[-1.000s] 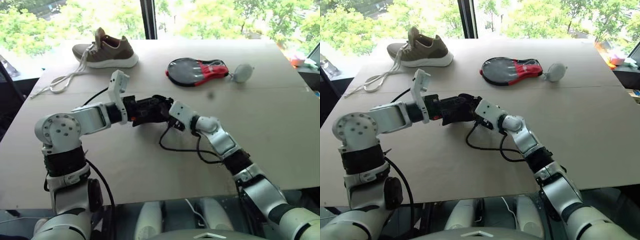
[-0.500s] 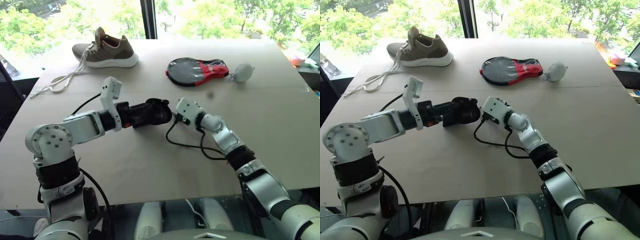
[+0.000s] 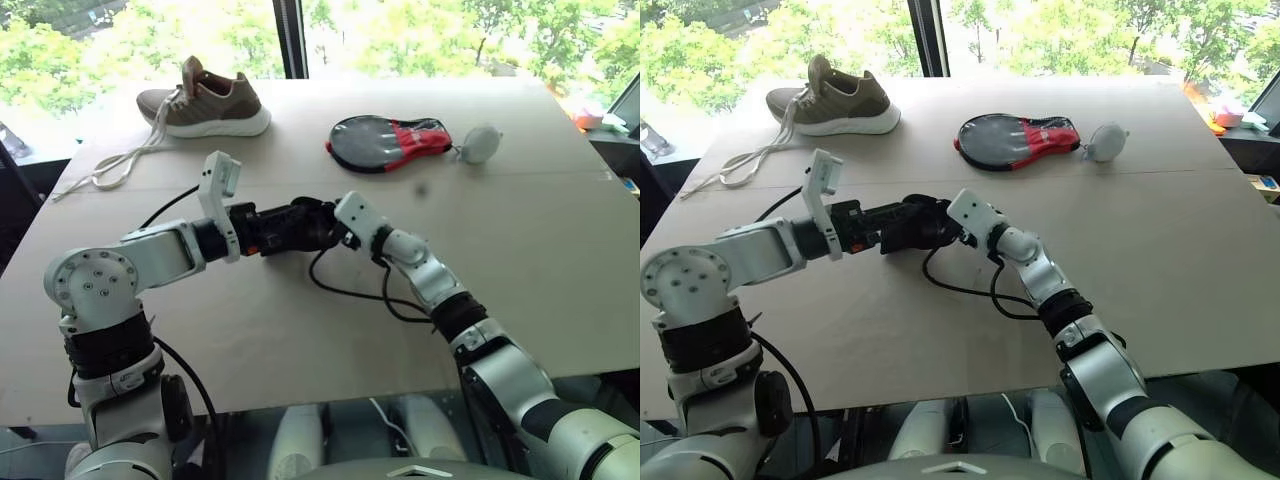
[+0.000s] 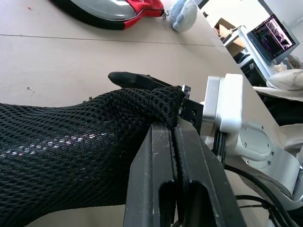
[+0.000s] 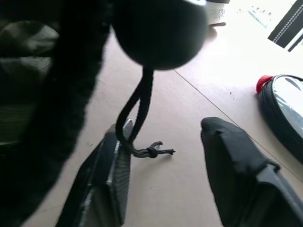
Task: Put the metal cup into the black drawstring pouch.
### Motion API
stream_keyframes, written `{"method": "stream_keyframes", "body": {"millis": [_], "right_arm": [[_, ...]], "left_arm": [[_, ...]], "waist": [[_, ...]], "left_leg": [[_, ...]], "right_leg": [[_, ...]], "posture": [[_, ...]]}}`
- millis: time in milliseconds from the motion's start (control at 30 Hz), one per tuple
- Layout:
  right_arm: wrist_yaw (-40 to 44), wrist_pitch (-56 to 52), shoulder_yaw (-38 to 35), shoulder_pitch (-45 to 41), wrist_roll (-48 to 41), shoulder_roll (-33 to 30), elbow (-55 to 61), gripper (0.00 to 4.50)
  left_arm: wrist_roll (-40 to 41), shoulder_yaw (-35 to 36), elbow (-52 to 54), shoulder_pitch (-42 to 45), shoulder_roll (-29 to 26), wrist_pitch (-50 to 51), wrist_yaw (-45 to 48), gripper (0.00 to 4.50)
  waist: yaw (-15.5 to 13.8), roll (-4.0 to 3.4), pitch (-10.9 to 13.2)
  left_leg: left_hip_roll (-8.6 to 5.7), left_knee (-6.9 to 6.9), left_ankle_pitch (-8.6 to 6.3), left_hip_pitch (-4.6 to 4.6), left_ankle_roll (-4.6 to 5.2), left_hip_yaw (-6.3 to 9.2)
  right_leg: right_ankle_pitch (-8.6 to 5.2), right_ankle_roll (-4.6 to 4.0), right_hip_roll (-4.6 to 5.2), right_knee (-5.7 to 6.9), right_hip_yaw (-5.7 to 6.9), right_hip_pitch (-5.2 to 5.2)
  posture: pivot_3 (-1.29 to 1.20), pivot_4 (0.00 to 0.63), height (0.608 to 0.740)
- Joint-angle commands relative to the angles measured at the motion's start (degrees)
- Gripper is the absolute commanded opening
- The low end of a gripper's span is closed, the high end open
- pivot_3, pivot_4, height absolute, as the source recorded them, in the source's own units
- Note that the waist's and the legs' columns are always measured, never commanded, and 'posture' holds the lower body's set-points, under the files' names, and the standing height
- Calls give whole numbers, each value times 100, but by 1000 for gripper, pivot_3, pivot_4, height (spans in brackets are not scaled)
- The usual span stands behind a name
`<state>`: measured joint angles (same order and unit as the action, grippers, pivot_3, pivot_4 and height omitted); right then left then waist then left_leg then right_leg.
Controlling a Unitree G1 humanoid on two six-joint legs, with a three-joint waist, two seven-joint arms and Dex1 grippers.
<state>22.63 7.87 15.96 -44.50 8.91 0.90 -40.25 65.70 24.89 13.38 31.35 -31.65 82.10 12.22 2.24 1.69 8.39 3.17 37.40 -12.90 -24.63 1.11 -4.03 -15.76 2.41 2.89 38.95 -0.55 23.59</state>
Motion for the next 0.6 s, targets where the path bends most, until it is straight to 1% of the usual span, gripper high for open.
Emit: {"method": "stream_keyframes", "body": {"millis": [33,67,267,333,400,500,600], "right_arm": [[-100,322,-109,-57,-29,-35,68,170],[-132,368,-118,-40,2,-82,104,78],[-335,495,-180,68,293,-677,590,78],[-314,471,-195,141,360,-901,899,78],[-292,403,-234,233,424,-1145,1293,78],[-135,170,-339,440,521,-1620,2141,0],[-51,-71,-349,563,553,-1850,2693,0]], "left_arm": [[242,184,243,-77,-125,-30,-5,0],[258,185,248,-107,-139,-50,-13,0],[430,71,339,-250,53,-93,-237,0],[377,56,498,-330,311,-568,-117,0],[348,-83,514,-380,354,-642,-47,0],[298,-318,528,-331,322,-880,301,895],[-6,-622,663,-306,125,-1192,677,2253]], "waist": [[6,0,0],[7,-1,0],[-14,-1,1],[-26,-1,1],[-20,-1,1],[-14,-2,1],[-8,-2,2]], "left_leg": [[0,0,0,0,0,0],[1,0,0,0,0,0],[0,0,0,-1,0,0],[-3,0,0,-2,1,1],[-3,0,0,-2,1,-1],[0,-4,0,-1,0,0],[-1,-4,0,0,0,-3]], "right_leg": [[0,0,0,0,0,0],[0,0,1,1,0,0],[0,0,5,1,0,0],[0,0,10,-1,1,0],[0,0,11,-1,0,0],[0,0,5,0,-3,0],[0,0,2,-1,-3,1]], "posture": [[0,150,740],[0,150,740],[0,150,740],[0,150,740],[0,150,740],[0,150,740],[0,150,740]]}}
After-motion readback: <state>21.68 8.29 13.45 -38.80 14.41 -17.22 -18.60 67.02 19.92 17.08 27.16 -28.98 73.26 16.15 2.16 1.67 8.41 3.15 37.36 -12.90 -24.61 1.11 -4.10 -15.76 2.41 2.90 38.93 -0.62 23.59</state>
